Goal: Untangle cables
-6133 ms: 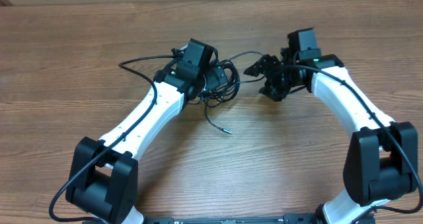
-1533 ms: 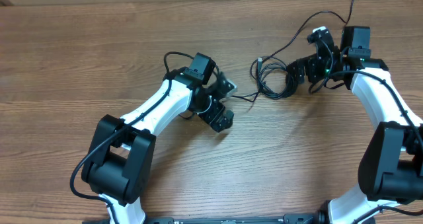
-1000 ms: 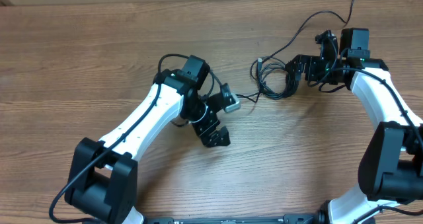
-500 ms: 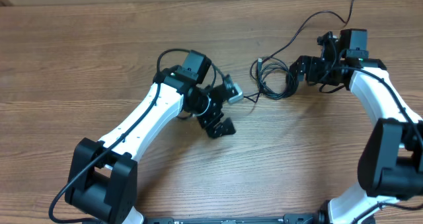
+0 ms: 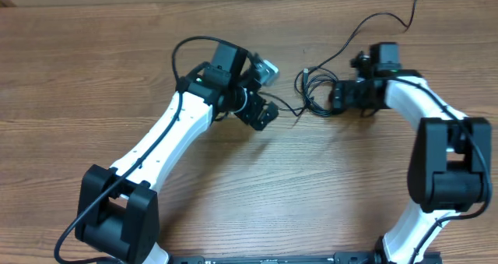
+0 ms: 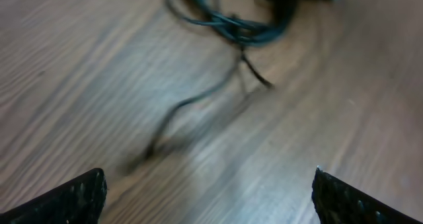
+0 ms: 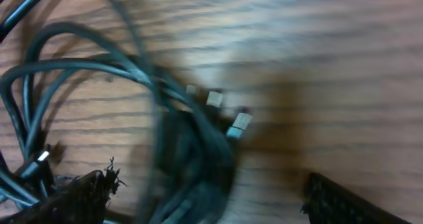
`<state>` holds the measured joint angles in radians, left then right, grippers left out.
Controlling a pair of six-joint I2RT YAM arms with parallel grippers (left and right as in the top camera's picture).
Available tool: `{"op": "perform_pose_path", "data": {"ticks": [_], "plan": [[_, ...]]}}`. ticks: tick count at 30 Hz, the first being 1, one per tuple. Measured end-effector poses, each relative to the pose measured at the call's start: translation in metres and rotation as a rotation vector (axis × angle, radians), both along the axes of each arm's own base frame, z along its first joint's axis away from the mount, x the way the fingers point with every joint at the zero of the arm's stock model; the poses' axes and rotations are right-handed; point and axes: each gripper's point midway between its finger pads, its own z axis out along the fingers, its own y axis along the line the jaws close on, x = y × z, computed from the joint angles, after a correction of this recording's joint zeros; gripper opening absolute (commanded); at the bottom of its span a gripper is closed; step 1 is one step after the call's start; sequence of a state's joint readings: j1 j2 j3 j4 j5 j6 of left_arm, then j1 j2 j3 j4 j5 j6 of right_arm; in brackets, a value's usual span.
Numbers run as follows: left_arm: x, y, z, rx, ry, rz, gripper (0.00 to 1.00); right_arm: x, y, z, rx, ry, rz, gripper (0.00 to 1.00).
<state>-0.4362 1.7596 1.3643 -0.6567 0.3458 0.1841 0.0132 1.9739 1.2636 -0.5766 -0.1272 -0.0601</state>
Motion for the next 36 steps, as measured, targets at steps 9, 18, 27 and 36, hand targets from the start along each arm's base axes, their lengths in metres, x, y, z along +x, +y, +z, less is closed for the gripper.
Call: {"op": "perform_pose_path", "data": {"ticks": [9, 18, 27, 36], "plan": [[0.011, 0.025, -0.004, 0.019, 0.036, 0.130, 0.99, 0.003, 0.024, -0.010, -0.141, -0.023, 0.104, 0.73], [0.011, 0.028, -0.005, 0.021, 0.044, 0.140, 1.00, 0.013, 0.020, -0.010, -0.143, -0.055, 0.090, 0.22], [0.011, 0.028, -0.005, 0.026, 0.047, 0.142, 1.00, 0.018, 0.024, -0.010, -0.084, -0.062, 0.089, 0.04], [0.010, 0.029, -0.006, 0.029, 0.048, 0.144, 1.00, 0.017, 0.019, -0.006, 0.093, -0.025, 0.042, 0.04]]}}
